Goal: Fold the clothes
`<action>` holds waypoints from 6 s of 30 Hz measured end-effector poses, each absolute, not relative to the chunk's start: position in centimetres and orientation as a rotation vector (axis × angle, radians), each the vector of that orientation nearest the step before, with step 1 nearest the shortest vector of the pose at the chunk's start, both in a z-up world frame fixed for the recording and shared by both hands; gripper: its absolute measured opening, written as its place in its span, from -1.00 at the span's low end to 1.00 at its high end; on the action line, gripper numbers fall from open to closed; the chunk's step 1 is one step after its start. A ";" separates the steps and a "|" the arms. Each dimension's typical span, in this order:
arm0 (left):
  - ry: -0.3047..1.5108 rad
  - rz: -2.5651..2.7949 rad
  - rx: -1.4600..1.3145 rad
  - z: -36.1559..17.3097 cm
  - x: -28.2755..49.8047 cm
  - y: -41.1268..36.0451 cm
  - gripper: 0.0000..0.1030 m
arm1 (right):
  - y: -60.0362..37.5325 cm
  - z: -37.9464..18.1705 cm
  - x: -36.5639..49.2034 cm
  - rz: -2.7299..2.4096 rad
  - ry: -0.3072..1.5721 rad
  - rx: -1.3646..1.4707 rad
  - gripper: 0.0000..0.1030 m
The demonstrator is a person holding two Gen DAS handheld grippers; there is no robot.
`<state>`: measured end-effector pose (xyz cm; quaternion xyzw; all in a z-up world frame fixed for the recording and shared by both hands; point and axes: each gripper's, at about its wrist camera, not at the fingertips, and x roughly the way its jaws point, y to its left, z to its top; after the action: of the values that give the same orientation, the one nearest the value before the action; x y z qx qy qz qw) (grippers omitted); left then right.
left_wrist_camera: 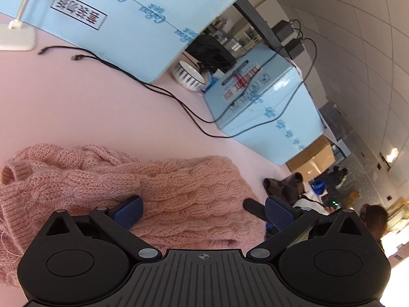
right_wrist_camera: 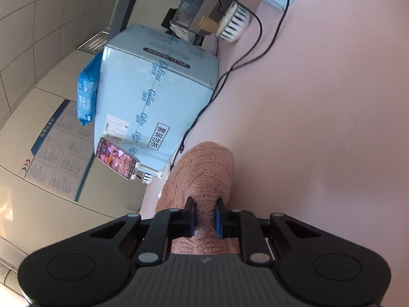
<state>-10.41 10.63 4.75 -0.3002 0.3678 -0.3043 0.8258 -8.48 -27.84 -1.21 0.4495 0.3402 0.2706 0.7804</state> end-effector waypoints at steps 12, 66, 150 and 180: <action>0.792 -0.767 -0.690 2.6 -9.3 5.3 1.00 | -31.7 3.1 -11.6 0.532 0.641 0.935 -0.69; 0.450 -0.765 -0.681 10.5 -16.9 19.6 1.00 | -14.5 4.8 -7.4 1.000 0.759 0.370 0.73; 0.853 -0.965 -1.025 -1.6 -8.5 22.3 0.99 | -16.3 -1.0 -6.1 1.164 0.846 0.962 0.00; 0.567 -0.522 -0.885 6.0 -17.3 27.3 -0.34 | -8.0 1.6 -5.0 1.231 0.868 0.878 0.02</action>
<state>-17.31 27.26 5.99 -0.4177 0.2673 -0.2461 0.8328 -4.96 -8.05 1.57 0.3856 0.3810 0.5405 0.6435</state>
